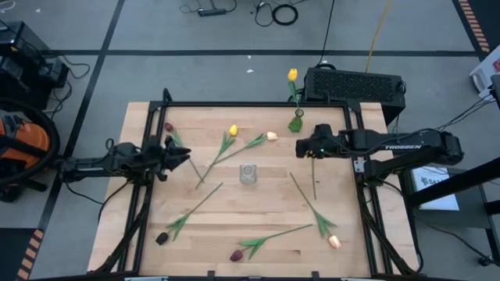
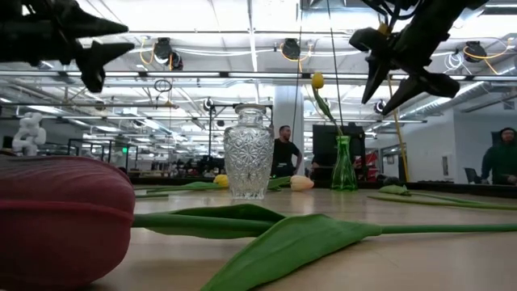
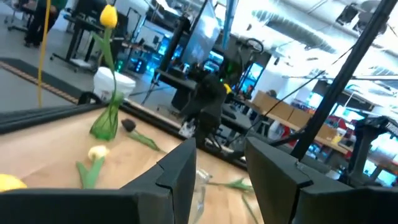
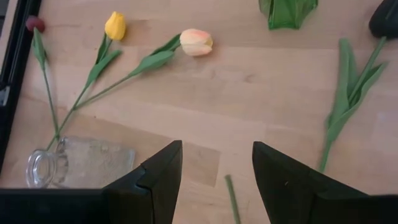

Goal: Sort flowers into vase by color
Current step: Put the top dark red tulip into the transparent vase

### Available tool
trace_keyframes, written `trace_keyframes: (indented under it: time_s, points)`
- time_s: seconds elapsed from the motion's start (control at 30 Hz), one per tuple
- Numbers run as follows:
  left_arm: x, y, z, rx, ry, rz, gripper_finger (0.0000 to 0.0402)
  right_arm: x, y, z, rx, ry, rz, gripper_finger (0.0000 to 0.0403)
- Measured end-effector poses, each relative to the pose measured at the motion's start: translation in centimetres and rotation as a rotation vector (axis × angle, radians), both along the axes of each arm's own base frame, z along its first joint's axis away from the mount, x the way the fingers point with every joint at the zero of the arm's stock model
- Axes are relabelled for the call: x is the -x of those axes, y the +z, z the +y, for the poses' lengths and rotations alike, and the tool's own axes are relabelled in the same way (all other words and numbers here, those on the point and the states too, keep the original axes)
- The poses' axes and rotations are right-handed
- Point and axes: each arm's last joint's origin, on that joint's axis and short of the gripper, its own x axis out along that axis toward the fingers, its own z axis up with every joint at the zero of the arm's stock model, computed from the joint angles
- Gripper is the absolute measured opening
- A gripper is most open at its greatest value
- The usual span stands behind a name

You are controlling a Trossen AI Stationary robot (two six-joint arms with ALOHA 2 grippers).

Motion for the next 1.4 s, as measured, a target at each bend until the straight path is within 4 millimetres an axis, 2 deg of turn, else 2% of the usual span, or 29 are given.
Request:
trace_keyframes:
  time_s: [0.13, 0.3, 0.4, 0.6, 0.7, 0.83, 1.0, 1.2, 1.4]
  points:
    - [0.3, 2.1, 0.1, 0.003, 0.032, -0.023, 0.0146, 0.0, 0.0, 0.2, 0.002, 0.011, 0.002, 0.0187]
    - [-0.3, 3.9, 0.5, -0.006, 0.156, 0.16, 0.0146, 0.0, 0.0, 0.1, 0.032, 0.047, 0.02, 0.0187]
    - [-1.5, 4.8, 0.7, 0.046, 0.246, 0.284, 0.0146, 0.0, 0.0, 0.0, 0.049, 0.072, 0.032, 0.0187]
    - [-5.0, 5.6, 1.6, 0.114, 0.358, 0.49, 0.0146, 0.0, 0.0, 0.0, 0.077, 0.115, 0.051, 0.0187]
    - [-6.3, 5.3, 2.9, 0.309, 0.525, 0.592, 0.0146, 0.0, 0.0, 0.1, 0.089, 0.147, 0.063, 0.0187]
    - [-7.0, 4.8, 5.6, 0.523, 0.738, 0.723, 0.0146, 0.0, 0.0, 0.1, 0.095, 0.2, 0.082, 0.0187]
    - [-7.2, 3.8, 8.6, 0.691, 0.837, 0.849, 0.0146, 0.1, -0.1, 0.1, 0.124, 0.252, 0.113, 0.0187]
    - [-6.0, 2.1, 11.7, 0.891, 0.967, 0.943, 0.0146, 0.1, -0.1, 0.1, 0.153, 0.297, 0.132, 0.0187]
    - [-4.1, 0.4, 13.2, 1.105, 1.055, 1.076, 0.0146, 0.1, -0.1, 0.1, 0.193, 0.36, 0.158, 0.0187]
